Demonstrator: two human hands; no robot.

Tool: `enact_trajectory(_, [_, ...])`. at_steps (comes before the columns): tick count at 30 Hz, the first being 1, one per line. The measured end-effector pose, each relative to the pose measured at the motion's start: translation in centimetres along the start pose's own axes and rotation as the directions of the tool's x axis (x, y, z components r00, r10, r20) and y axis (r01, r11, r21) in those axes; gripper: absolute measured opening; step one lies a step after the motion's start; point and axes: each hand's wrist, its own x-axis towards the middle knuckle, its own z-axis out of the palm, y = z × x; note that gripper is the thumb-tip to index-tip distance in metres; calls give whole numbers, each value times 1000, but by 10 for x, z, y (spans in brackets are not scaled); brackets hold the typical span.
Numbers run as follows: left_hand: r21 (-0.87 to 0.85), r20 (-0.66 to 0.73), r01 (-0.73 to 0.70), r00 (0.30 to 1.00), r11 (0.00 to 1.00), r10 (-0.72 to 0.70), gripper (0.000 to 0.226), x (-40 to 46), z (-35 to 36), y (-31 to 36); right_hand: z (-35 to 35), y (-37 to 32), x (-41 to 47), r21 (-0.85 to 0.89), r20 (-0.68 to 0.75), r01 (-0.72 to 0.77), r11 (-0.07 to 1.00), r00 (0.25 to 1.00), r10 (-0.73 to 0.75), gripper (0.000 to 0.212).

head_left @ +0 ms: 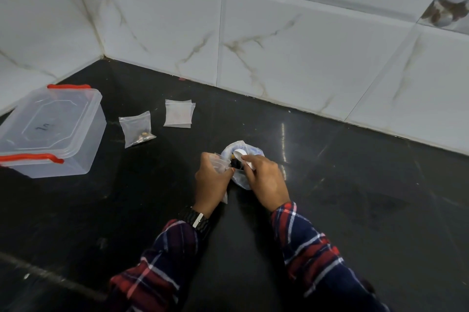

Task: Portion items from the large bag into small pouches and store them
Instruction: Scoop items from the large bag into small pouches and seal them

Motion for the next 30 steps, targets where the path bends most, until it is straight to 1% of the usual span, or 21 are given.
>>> enact_trajectory(4, [-37, 2, 3, 1000, 999, -3, 41, -2, 0, 1, -2, -2, 2, 153, -54, -95, 984, 993, 105, 18])
enact_trajectory(6, [-40, 2, -5, 1000, 999, 5, 41, -2, 0, 1, -2, -1, 2, 213, -46, -133, 968, 988, 146, 19])
enact_trajectory(10, [-55, -7, -4, 1000, 998, 4, 41, -1, 0, 0, 0, 0, 2, 286, -61, -157, 945, 981, 182, 19])
enact_trajectory(13, [-58, -4, -13, 1000, 998, 13, 41, -2, -1, 0, 0, 0, 3, 369, -86, -201, 907, 965, 249, 20])
enact_trajectory(16, [-69, -2, -16, 1000, 997, 16, 41, -2, -2, -1, 0, 0, 4, 394, -93, -218, 893, 957, 275, 17])
enact_trajectory(19, [-61, -4, -55, 998, 997, 55, 41, -3, -2, -3, -1, 2, 6, 447, -111, -245, 860, 939, 325, 14])
enact_trajectory(22, [-11, -10, -120, 993, 993, 119, 42, -6, -5, -1, -5, 2, 6, 503, -108, -270, 821, 923, 370, 15])
enact_trajectory(24, [22, -12, -138, 990, 990, 138, 44, -8, -9, 1, -12, -3, 5, 545, -107, -247, 801, 927, 359, 14])
enact_trajectory(26, [39, -17, -158, 987, 987, 159, 49, -10, -13, 2, -20, -11, 3, 576, -116, -196, 793, 942, 316, 15])
enact_trajectory(28, [25, -20, -182, 983, 983, 182, 52, -11, -16, 4, -25, -22, 0, 567, -151, -101, 818, 963, 224, 15])
enact_trajectory(30, [-13, -29, -184, 983, 983, 183, 50, -12, -19, 7, -27, -32, -6, 545, -200, 23, 838, 974, 103, 14])
